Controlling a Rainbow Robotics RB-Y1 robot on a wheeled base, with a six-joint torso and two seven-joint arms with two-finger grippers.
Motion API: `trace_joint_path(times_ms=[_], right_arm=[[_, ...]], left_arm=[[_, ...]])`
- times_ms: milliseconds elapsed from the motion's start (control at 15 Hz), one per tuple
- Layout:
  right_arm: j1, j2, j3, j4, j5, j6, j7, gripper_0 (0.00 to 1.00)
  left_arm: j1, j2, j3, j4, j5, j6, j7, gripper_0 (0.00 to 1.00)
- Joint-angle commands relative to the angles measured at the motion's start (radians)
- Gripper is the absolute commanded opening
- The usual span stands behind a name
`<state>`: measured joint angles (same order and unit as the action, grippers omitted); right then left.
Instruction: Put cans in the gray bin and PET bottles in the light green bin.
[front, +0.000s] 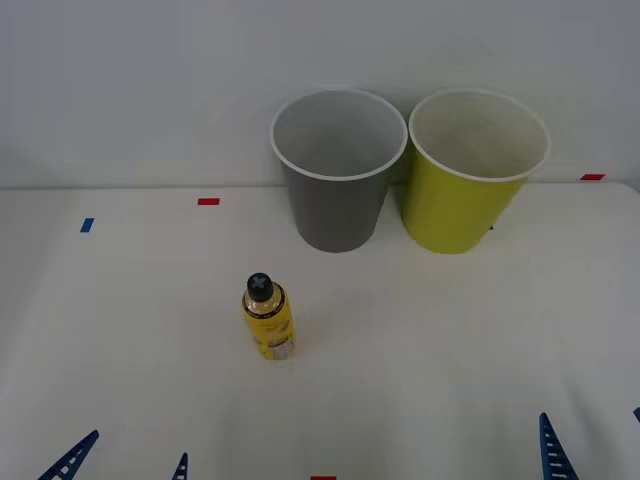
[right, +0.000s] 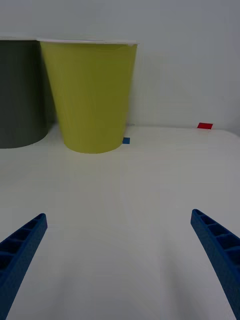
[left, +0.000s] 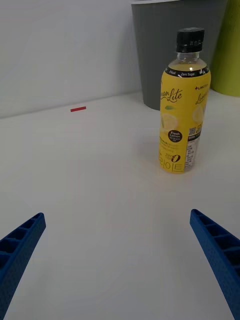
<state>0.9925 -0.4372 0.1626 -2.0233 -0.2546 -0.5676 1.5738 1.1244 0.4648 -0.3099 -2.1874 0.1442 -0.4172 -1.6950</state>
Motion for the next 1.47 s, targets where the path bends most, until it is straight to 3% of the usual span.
trace_joint_path(times_ms=[67,1467], right_arm=[[0.0,0.0,0.0,0.0,0.0,0.0,0.0,1.0],[0.0,0.0,0.0,0.0,0.0,0.0,0.0,1.0]], left_arm=[[0.0,0.0,0.0,0.0,0.0,0.0,0.0,1.0],[0.0,0.0,0.0,0.0,0.0,0.0,0.0,1.0]])
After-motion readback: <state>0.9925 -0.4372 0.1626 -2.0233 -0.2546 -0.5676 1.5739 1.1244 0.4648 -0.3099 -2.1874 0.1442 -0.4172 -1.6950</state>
